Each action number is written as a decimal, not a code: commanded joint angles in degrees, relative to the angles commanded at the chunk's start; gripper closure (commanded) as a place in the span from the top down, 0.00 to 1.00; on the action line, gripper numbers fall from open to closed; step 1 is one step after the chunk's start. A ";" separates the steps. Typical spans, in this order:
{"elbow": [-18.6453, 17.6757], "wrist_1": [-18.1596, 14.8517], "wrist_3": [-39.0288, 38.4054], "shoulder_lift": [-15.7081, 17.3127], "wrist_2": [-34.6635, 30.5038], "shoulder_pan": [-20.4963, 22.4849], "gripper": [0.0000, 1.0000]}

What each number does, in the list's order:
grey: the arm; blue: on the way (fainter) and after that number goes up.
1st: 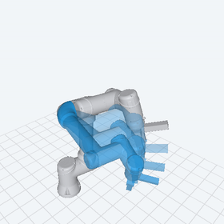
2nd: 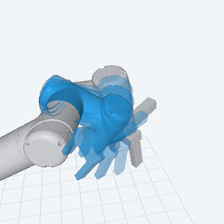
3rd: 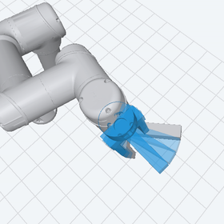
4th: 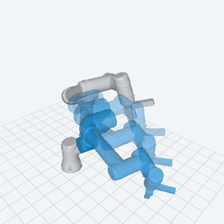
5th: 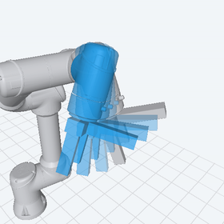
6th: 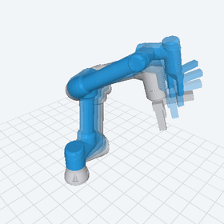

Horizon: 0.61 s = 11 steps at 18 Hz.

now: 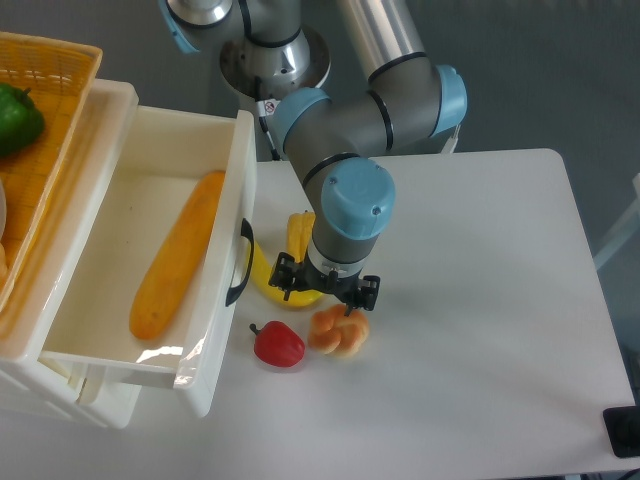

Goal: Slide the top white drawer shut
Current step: 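Lower the gripper beside the drawer front near its black handle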

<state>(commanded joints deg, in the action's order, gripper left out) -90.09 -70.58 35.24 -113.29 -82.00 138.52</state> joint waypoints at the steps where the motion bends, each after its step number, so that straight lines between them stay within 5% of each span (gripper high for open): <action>1: 0.00 0.00 -0.09 -0.09 0.00 -0.35 1.00; 11: 0.00 -0.53 -0.09 0.17 1.05 -0.97 1.00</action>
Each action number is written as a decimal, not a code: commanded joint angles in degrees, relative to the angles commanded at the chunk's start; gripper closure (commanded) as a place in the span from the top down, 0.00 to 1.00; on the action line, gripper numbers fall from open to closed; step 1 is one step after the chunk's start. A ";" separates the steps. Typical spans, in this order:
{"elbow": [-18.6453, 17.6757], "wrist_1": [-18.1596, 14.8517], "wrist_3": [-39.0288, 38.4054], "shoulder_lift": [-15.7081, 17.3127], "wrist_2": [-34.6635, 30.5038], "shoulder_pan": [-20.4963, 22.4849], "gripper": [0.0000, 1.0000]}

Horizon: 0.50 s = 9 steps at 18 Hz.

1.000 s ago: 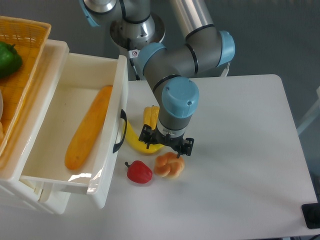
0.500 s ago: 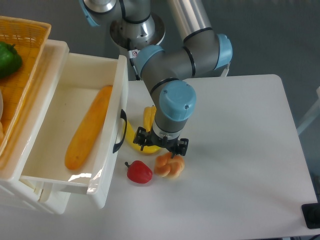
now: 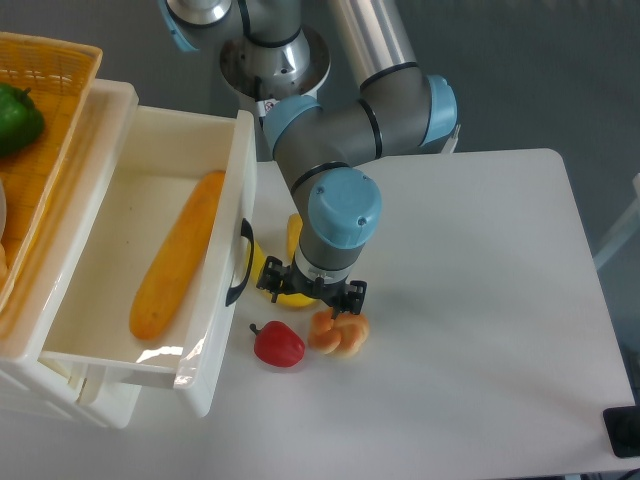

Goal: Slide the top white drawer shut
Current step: 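Lower the gripper beside the drawer front near its black handle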

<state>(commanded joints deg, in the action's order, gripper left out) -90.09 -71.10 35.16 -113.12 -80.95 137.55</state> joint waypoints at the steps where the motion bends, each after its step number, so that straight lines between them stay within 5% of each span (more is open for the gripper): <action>1: 0.17 -0.26 0.00 0.00 0.00 -0.35 1.00; 9: 0.18 -0.70 0.00 0.26 0.35 -1.76 1.00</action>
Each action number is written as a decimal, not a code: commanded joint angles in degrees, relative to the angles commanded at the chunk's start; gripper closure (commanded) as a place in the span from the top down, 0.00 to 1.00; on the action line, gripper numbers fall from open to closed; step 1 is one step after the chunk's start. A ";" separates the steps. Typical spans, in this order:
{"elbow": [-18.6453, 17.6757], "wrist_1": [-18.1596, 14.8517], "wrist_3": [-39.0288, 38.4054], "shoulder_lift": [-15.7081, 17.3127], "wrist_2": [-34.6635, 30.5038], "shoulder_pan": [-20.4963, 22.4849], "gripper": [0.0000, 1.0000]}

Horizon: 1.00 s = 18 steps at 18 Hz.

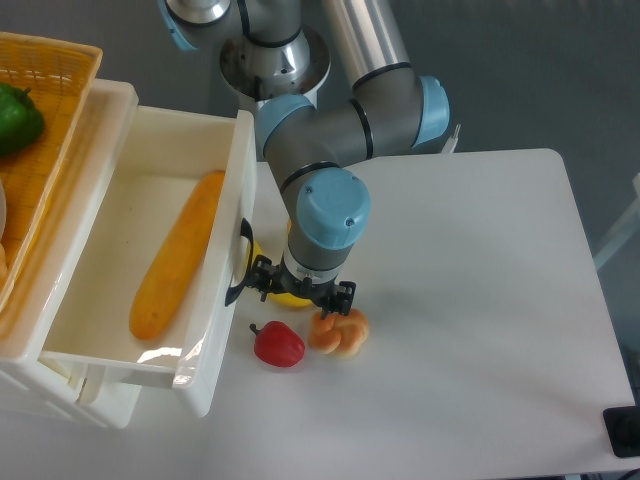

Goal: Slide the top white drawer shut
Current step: 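Lower the gripper beside the drawer front near its black handle, then push the drawer front with the gripper into the cabinet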

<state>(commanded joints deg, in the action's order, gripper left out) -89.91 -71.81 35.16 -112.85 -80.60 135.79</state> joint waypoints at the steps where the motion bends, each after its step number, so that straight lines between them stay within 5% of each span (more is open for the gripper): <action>1: 0.09 0.00 0.00 0.00 0.35 -0.09 1.00; 18: 0.88 -3.25 0.17 1.93 2.55 -1.93 1.00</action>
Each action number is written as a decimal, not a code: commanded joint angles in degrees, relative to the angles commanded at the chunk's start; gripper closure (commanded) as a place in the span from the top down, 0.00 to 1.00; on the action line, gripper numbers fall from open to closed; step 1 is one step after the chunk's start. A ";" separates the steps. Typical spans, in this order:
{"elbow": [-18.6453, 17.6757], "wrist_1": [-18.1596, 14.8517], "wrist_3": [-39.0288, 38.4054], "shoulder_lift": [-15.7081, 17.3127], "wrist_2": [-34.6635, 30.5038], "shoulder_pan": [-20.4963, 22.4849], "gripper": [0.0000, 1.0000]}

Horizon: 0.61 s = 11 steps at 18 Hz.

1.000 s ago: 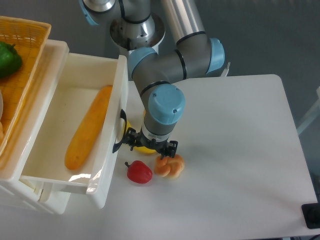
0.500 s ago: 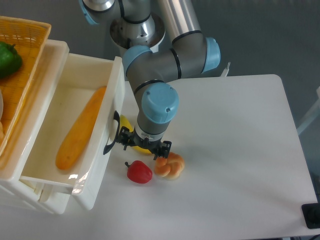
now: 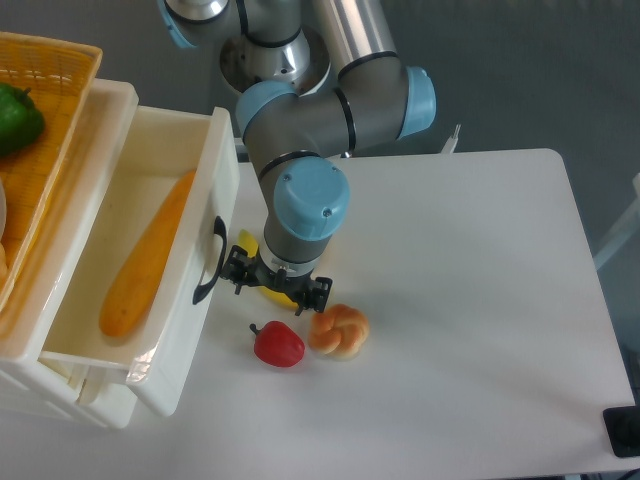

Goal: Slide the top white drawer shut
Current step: 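Push the drawer front with the gripper into the cabinet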

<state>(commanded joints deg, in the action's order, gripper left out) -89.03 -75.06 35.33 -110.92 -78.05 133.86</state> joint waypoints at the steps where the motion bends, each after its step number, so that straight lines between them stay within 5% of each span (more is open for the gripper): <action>1: 0.00 -0.09 0.00 0.09 0.00 -0.35 1.00; 11: -0.09 -0.18 -0.17 0.79 0.09 -2.46 1.00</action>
<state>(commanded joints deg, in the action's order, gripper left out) -89.12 -75.23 35.16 -110.13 -77.96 131.40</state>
